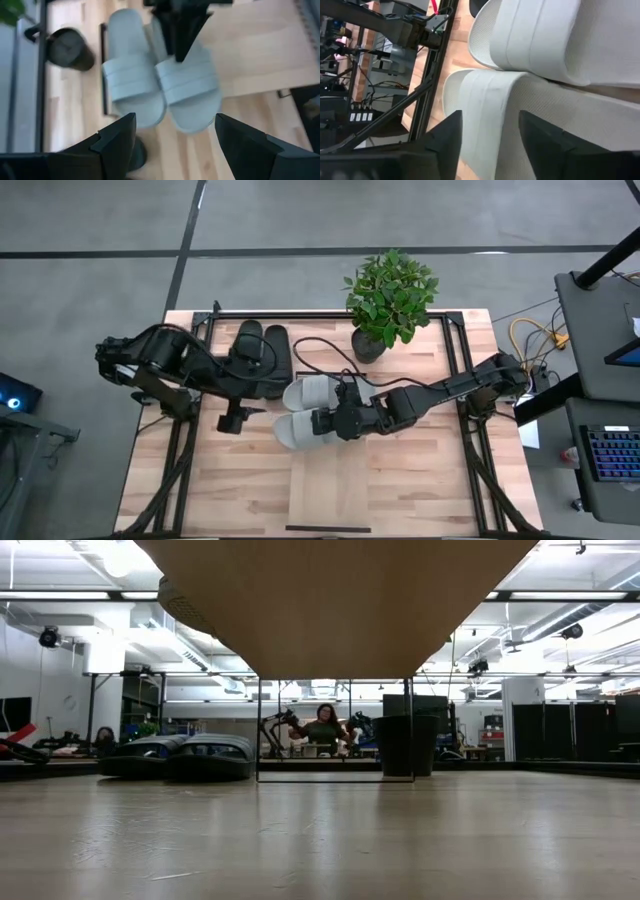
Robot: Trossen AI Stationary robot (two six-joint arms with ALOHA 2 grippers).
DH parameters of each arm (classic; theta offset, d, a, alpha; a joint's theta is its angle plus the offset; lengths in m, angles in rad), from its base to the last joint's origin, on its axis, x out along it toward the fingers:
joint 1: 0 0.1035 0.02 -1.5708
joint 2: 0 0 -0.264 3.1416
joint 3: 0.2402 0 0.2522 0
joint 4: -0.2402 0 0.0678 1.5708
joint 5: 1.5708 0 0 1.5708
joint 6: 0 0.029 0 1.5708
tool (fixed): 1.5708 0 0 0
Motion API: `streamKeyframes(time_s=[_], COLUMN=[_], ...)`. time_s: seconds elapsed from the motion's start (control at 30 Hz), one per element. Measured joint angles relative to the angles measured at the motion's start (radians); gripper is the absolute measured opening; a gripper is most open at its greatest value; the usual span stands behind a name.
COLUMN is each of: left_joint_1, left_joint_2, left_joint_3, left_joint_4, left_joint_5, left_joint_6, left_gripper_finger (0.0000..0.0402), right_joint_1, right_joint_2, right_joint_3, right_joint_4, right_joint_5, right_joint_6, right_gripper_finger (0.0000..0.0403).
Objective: Pick and place slides into the shelf
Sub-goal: Put the left black slipper on the shelf
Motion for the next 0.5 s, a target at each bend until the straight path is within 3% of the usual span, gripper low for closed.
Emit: streamKeyframes(time_s=[0.2,0.5], left_joint_1=[0.000,0.001], left_joint_2=[-0.062,-0.125], left_joint_3=[-0.001,-0.021], left_joint_4=[-0.028,-0.028], left_joint_5=[-0.080,-0.186], left_joint_6=[-0.003,-0.033], left_gripper_finger=[0.0256,0.0256], right_joint_1=[0.000,-0.006], right_joint_2=[-0.038,-0.118], right_joint_3=[0.000,0.000], right_joint_4=[-0.030,-0.040], right_joint_5=[-0.003,0.005], right_joint_6=[-0.035,-0.197], right_gripper_finger=[0.0217,0.0221])
